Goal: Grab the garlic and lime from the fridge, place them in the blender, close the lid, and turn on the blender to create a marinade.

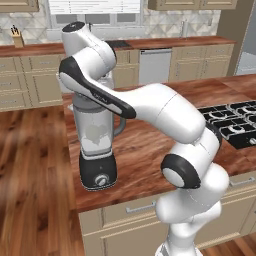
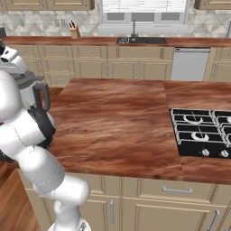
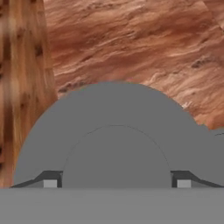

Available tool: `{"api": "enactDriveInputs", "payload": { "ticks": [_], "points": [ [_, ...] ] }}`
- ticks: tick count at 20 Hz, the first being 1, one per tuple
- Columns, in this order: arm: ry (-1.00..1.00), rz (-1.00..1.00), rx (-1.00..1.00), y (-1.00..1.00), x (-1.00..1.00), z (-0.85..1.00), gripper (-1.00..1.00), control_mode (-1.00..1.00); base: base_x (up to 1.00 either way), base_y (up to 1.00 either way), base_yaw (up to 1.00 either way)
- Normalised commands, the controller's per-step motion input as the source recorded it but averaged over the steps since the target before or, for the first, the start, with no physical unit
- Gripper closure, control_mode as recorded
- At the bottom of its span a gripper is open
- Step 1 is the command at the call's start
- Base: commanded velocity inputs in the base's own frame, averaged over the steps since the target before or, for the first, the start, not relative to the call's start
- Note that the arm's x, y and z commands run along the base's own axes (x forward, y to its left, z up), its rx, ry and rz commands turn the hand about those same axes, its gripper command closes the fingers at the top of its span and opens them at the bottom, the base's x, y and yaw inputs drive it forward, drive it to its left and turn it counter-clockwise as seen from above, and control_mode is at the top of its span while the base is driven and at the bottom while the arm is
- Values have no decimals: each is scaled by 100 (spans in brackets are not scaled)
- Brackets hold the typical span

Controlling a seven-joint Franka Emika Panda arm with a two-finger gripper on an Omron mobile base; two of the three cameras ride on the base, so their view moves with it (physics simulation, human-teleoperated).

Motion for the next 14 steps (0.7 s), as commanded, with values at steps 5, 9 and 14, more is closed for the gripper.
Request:
{"api": "enactDriveInputs", "payload": {
  "ticks": [5, 9, 14],
  "points": [
    [-10, 0, 1, 0, 13, -9, 100, -100, 0, 0, 0],
    [-2, 0, 18, 0, -13, -48, 100, -100, 0, 0, 0],
    [2, 0, 17, 0, -1, -14, 100, -100, 0, 0, 0]
  ]
}}
